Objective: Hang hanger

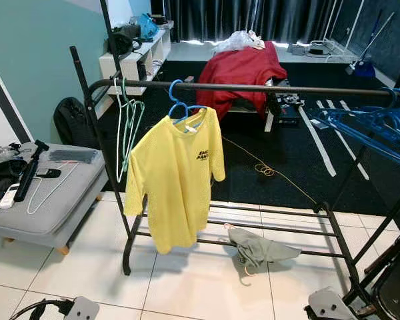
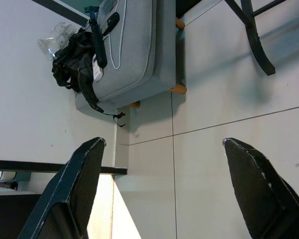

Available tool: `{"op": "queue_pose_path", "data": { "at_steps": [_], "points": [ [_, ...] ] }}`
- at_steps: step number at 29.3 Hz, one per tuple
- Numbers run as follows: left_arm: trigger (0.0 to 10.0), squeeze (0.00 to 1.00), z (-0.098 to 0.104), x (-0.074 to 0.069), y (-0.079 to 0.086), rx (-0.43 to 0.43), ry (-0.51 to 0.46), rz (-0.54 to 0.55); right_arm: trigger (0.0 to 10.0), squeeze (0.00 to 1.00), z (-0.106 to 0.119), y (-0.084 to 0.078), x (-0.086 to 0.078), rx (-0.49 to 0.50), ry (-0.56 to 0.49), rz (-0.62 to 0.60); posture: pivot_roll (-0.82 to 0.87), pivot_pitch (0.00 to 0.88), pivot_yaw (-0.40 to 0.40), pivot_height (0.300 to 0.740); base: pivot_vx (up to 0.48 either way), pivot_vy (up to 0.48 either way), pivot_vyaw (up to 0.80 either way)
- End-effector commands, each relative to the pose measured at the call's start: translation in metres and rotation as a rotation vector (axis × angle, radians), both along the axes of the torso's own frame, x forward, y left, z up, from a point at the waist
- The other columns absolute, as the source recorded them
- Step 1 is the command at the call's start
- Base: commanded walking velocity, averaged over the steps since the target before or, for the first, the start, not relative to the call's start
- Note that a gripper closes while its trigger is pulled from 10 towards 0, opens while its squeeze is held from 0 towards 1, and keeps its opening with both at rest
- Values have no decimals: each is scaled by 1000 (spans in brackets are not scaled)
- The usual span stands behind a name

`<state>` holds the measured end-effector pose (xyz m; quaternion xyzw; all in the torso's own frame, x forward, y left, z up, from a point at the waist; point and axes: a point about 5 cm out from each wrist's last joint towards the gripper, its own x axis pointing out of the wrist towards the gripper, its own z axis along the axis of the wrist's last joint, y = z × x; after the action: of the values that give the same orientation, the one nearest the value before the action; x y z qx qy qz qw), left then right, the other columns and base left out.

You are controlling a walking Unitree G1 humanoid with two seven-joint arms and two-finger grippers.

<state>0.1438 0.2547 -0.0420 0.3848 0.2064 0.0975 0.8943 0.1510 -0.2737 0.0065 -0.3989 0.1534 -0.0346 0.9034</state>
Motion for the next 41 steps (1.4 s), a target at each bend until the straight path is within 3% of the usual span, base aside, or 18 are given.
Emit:
{"op": "queue_pose_path", "data": {
  "at_steps": [1, 35, 41],
  "points": [
    [10000, 0, 0, -2, 6, 8, 16, 11, 10000, 0, -1, 1, -1, 8, 0, -8, -28, 16, 5, 740, 0, 0, 0],
    [10000, 0, -1, 0, 5, 8, 19, 12, 10000, 0, -2, 1, 2, 8, 3, -11, -25, 0, 0, 740, 0, 0, 0],
    [10000, 0, -1, -1, 10, 10, 25, 15, 10000, 0, -3, 6, 1, 10, 2, -8, 37, 7, 24, 740, 0, 0, 0]
  ]
}}
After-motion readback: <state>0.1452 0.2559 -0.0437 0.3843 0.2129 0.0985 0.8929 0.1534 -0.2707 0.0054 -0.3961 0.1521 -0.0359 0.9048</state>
